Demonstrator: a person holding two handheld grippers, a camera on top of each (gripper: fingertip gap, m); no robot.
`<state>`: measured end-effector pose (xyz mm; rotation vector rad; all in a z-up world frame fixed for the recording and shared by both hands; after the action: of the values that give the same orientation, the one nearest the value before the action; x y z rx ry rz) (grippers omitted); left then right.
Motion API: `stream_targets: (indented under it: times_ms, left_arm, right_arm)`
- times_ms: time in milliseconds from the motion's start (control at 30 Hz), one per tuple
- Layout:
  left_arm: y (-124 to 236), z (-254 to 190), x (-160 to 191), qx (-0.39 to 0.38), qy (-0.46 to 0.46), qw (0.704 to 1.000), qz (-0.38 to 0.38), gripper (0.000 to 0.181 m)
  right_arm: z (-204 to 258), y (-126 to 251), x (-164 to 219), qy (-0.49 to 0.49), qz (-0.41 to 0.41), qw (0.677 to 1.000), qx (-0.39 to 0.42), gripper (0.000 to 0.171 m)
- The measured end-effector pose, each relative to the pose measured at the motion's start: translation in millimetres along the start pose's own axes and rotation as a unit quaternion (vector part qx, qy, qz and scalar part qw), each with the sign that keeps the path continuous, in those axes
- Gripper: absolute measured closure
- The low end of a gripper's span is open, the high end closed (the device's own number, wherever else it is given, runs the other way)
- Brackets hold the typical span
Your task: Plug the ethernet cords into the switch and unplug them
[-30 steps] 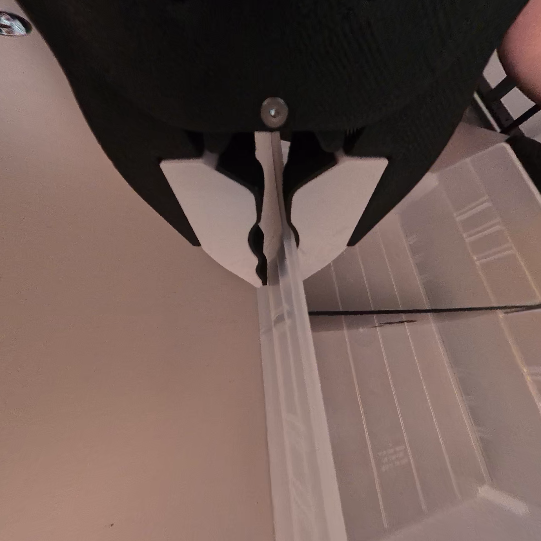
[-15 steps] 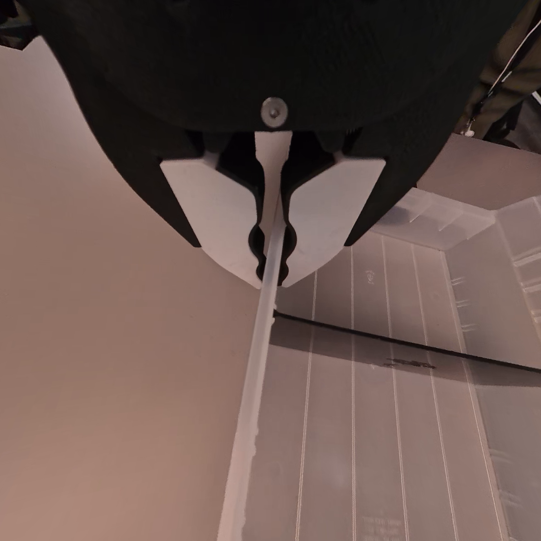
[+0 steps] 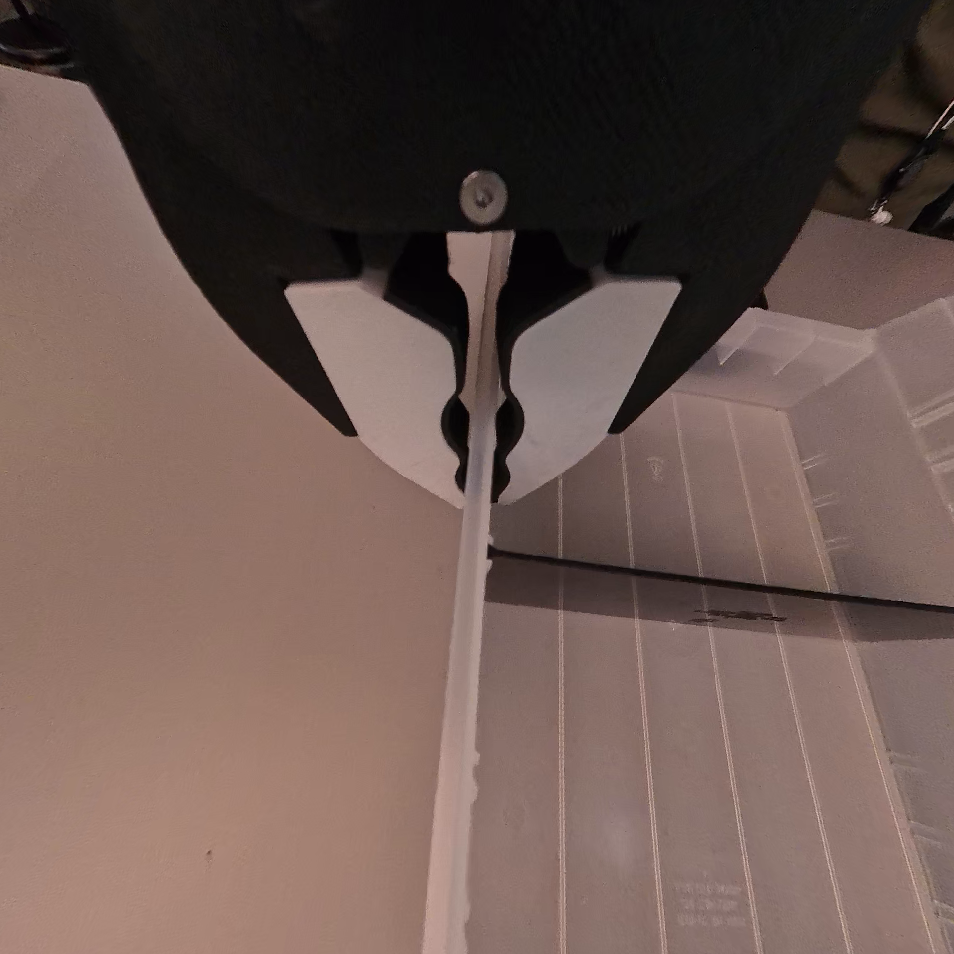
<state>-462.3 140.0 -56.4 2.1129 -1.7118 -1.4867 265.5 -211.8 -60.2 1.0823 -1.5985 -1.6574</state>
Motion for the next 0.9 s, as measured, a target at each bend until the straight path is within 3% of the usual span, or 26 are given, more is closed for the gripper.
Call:
stream_targets:
  times_ms: [67, 167, 267, 333, 433, 567, 667, 800, 900]
  left_arm:
    - [1, -1, 0, 0.009, -0.005, 1.0, -0.012, 0.168]
    - [20, -8, -9, 0.065, -0.016, 0.993, -0.1, 0.152]
    - [45, -26, -27, 0.096, -0.096, 0.98, -0.148, 0.142]
    - [45, -43, -36, 0.095, -0.173, 0.974, -0.111, 0.127]
    - [25, -67, -42, 0.082, -0.277, 0.957, -0.02, 0.12]
    - [-15, -85, -55, 0.046, -0.386, 0.92, 0.054, 0.12]
    - [-36, -88, -68, 0.037, -0.417, 0.901, 0.114, 0.118]
    - [-53, -91, -74, 0.037, -0.441, 0.881, 0.168, 0.136]
    - [-66, -86, -73, 0.01, -0.453, 0.868, 0.204, 0.141]
  right_arm:
    - [0, 0, 1, 0.011, -0.014, 1.0, 0.002, 0.164]
    - [-1, 2, 4, 0.006, -0.031, 1.0, -0.004, 0.146]
    - [-8, 20, 5, -0.002, -0.082, 0.997, 0.008, 0.141]
    - [-13, 41, 2, -0.015, -0.138, 0.99, 0.018, 0.137]
    - [-5, 87, -9, -0.014, -0.266, 0.964, 0.021, 0.132]
    - [35, 158, -22, 0.049, -0.459, 0.887, 0.021, 0.126]
    - [63, 191, -26, 0.094, -0.541, 0.835, 0.011, 0.125]
    - [79, 195, -31, 0.108, -0.569, 0.815, -0.01, 0.125]
    - [91, 179, -30, 0.145, -0.617, 0.768, -0.089, 0.134]
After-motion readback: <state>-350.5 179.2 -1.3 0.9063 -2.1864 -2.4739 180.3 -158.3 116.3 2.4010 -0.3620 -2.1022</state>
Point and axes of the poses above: each gripper's, where its closed fingertips meet, y back along the fingers, x out of its underside, z = x × y across the jaws, the point moved 7 cm from there along y, back along the fingers, and after that the axes turned 13 degrees about x, right-handed, at the moved point
